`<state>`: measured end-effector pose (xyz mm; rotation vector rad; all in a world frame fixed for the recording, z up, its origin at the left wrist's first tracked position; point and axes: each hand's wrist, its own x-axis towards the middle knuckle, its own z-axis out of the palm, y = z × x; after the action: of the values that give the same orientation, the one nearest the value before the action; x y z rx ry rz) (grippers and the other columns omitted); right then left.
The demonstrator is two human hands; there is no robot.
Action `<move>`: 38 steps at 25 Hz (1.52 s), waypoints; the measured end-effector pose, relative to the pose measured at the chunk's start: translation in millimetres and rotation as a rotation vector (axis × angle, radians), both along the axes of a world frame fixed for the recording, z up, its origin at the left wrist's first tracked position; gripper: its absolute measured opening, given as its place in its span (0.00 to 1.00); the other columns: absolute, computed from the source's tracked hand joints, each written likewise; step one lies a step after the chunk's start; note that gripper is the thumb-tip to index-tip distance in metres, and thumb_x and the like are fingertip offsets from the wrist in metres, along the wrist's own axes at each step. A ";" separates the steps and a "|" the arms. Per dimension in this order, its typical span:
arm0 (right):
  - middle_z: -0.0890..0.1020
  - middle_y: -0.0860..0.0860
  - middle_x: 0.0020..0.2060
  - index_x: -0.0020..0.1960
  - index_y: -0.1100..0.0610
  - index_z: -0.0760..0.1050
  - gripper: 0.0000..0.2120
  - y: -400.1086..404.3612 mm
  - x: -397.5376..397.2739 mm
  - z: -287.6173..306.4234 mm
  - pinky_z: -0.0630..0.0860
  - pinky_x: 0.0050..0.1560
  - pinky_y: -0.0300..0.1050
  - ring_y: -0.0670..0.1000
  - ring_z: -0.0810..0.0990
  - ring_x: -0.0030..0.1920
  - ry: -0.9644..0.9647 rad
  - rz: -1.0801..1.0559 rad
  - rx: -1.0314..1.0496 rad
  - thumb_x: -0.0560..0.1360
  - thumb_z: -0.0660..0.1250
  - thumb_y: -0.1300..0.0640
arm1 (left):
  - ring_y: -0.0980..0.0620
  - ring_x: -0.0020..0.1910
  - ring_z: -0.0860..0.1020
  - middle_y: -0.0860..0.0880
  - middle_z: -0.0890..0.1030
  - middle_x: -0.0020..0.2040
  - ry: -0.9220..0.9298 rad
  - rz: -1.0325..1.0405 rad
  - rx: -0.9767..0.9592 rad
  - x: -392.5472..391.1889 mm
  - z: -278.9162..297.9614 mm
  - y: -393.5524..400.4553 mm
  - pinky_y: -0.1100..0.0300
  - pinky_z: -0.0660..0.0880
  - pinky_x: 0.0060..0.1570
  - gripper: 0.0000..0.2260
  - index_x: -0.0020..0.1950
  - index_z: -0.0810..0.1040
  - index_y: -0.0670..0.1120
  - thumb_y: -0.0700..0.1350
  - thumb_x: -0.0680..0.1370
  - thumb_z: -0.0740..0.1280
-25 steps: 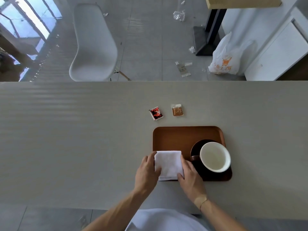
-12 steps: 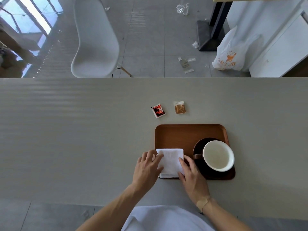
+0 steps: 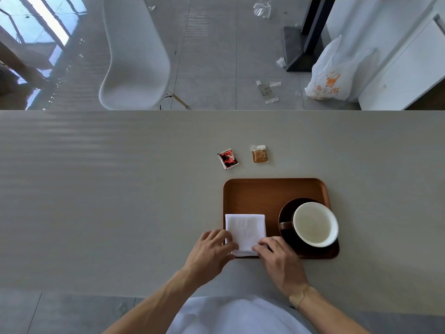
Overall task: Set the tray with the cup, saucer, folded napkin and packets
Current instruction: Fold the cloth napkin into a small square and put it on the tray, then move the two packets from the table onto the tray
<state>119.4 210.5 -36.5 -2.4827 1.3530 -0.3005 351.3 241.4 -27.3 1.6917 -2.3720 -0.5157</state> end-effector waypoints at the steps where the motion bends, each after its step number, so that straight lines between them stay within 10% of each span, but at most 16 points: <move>1: 0.82 0.48 0.47 0.50 0.50 0.81 0.15 -0.2 -0.5 0.3 0.80 0.43 0.43 0.52 0.80 0.47 -0.003 0.011 -0.002 0.66 0.78 0.61 | 0.50 0.52 0.77 0.53 0.78 0.54 0.013 0.005 -0.003 0.7 -0.1 -0.9 0.56 0.75 0.51 0.08 0.54 0.78 0.55 0.50 0.75 0.71; 12: 0.82 0.53 0.55 0.59 0.54 0.80 0.14 -4.8 17.5 5.0 0.79 0.57 0.51 0.56 0.79 0.60 0.046 -0.005 -0.103 0.75 0.64 0.56 | 0.48 0.49 0.77 0.51 0.79 0.51 -0.019 -0.030 -0.169 -6.3 0.5 -13.3 0.50 0.77 0.50 0.07 0.55 0.79 0.52 0.50 0.78 0.66; 17: 0.64 0.57 0.75 0.75 0.61 0.61 0.29 -21.9 33.0 1.1 0.66 0.71 0.57 0.59 0.61 0.75 0.195 -0.017 0.049 0.79 0.60 0.49 | 0.45 0.78 0.57 0.45 0.58 0.80 -0.213 0.064 0.003 -24.9 -9.5 -28.0 0.45 0.57 0.76 0.28 0.78 0.60 0.44 0.55 0.81 0.59; 32: 0.36 0.52 0.77 0.77 0.56 0.35 0.32 -24.2 32.8 -6.4 0.38 0.75 0.54 0.51 0.30 0.75 0.323 0.034 0.280 0.80 0.44 0.45 | 0.46 0.79 0.45 0.46 0.46 0.81 -0.307 0.048 0.198 -24.9 -19.0 -22.9 0.41 0.45 0.74 0.28 0.80 0.46 0.44 0.56 0.83 0.47; 36: 0.64 0.59 0.74 0.75 0.63 0.61 0.35 -29.1 43.0 15.4 0.67 0.71 0.53 0.59 0.63 0.74 0.351 -0.001 0.191 0.74 0.66 0.47 | 0.47 0.80 0.43 0.49 0.41 0.80 -0.283 0.045 0.265 -23.9 -11.8 -31.0 0.40 0.43 0.76 0.29 0.80 0.44 0.47 0.58 0.82 0.47; 38: 0.67 0.61 0.73 0.74 0.63 0.62 0.32 -34.3 50.9 19.5 0.66 0.72 0.56 0.61 0.65 0.73 0.384 0.026 0.179 0.76 0.65 0.50 | 0.48 0.80 0.49 0.51 0.48 0.81 -0.207 0.079 0.307 -21.1 -5.3 -40.1 0.43 0.47 0.77 0.28 0.80 0.50 0.51 0.56 0.81 0.54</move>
<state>170.3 176.2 -17.0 -2.4844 1.4111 0.3079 330.1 201.2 -32.6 2.0510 -2.4534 -0.7587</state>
